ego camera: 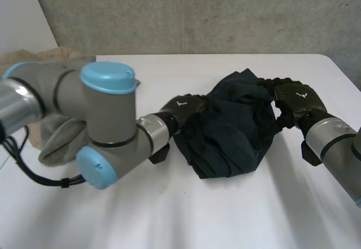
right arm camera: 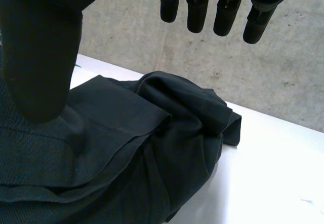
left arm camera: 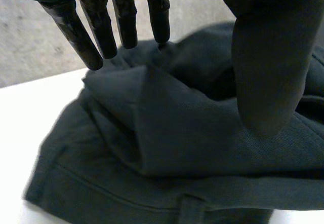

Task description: Fold the laundry.

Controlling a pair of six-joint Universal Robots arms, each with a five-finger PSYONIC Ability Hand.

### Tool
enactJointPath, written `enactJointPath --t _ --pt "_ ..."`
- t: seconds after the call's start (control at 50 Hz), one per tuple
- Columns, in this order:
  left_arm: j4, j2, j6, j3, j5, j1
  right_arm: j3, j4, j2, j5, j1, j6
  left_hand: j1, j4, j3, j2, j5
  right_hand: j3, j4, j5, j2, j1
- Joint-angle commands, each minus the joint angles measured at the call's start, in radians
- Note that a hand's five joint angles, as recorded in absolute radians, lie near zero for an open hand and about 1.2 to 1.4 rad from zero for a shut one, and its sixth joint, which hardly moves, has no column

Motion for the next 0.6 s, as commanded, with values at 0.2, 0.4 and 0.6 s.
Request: enactJointPath --t 0.2,0.4,0.6 --pt "-0.177 -0.144 -0.007 0.255 -0.234 -0.052 0.007 -0.010 -0.010 -0.011 -0.002 -0.049 1.062 1.057 1.060 1.056 1.055 0.044 0.044 0.037 0.048 0.039" --pt "0.037 0.152 0.182 0.407 -0.362 0.101 0.013 -0.014 -0.015 -0.036 0.021 -0.058 1.062 1.057 1.060 1.056 1.055 0.044 0.044 0.037 0.048 0.039" --pt "0.127 0.072 0.266 0.556 -0.160 -0.055 0.011 -0.017 -0.030 -0.031 -0.008 -0.044 1.062 1.057 1.060 1.056 1.055 0.044 0.044 0.037 0.048 0.039"
